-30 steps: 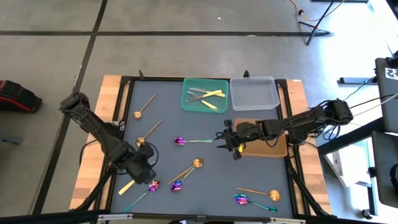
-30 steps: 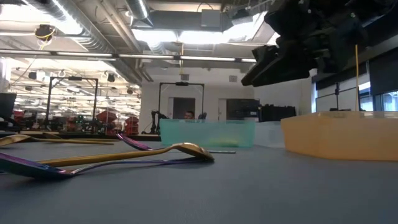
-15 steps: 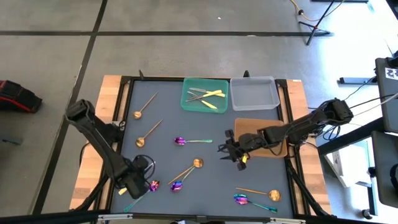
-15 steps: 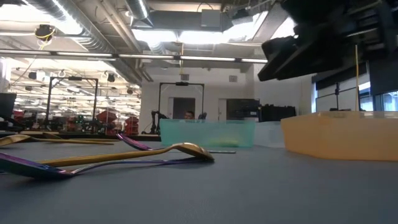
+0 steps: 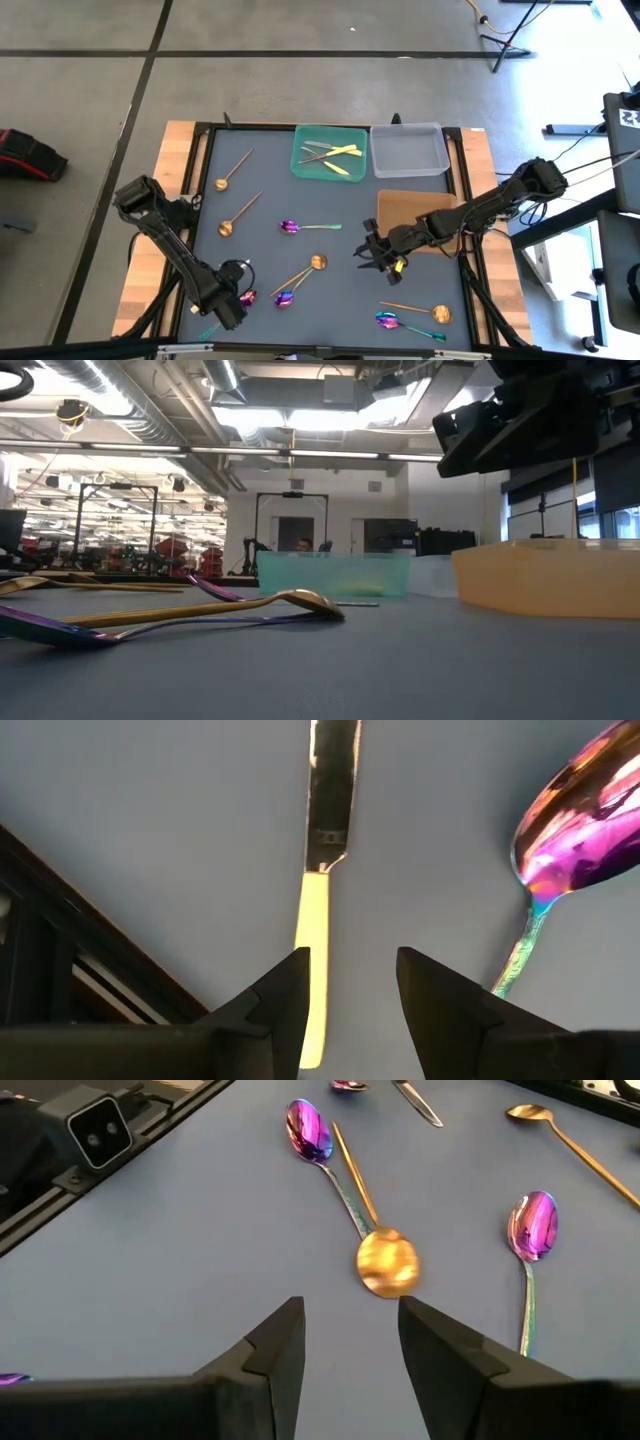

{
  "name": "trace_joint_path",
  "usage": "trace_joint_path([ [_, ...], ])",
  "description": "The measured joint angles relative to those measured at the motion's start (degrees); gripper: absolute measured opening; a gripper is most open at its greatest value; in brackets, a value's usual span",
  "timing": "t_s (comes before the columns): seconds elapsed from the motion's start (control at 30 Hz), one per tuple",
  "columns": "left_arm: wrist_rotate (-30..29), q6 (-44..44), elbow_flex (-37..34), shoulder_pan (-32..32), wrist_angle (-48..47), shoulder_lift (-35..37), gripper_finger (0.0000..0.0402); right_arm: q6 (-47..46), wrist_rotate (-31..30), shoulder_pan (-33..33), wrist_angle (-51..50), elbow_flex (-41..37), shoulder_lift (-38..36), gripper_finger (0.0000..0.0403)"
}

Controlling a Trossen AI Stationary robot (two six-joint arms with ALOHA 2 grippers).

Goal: Sort silverware by color (type)
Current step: Put the yellow table knife into the green bin

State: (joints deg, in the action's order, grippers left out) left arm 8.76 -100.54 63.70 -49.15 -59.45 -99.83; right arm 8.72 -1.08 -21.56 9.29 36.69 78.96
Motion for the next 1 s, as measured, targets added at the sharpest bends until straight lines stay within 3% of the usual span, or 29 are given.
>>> trace_joint_path([
  [0.23, -0.2, 0.6, -0.7, 0.0, -2.4, 0.0, 0.0145, -0.4, 0.0, 0.0, -0.1, 0.0, 0.0, 0.0152],
  [0.5, 4.6, 1.6, -8.9, -0.1, 9.3, 0.1, 0.0144, -0.4, 0.0, 0.2, 0.0, 0.0, 0.0, 0.0152],
  [0.67, 4.7, 2.2, -12.1, 0.1, 12.3, 0.6, 0.0134, -0.4, 0.0, 0.2, -0.1, 0.0, 0.0, 0.0152],
  [0.8, 4.6, 2.6, -12.2, 0.1, 13.0, 0.6, 0.0115, -0.4, 0.0, 0.2, 0.0, 0.0, 0.0, 0.0152],
  [1.0, 3.2, 3.7, -11.4, 0.0, 13.3, 0.3, 0.0051, -0.3, 0.0, 0.2, 0.0, 0.0, 0.0, 0.0152],
])
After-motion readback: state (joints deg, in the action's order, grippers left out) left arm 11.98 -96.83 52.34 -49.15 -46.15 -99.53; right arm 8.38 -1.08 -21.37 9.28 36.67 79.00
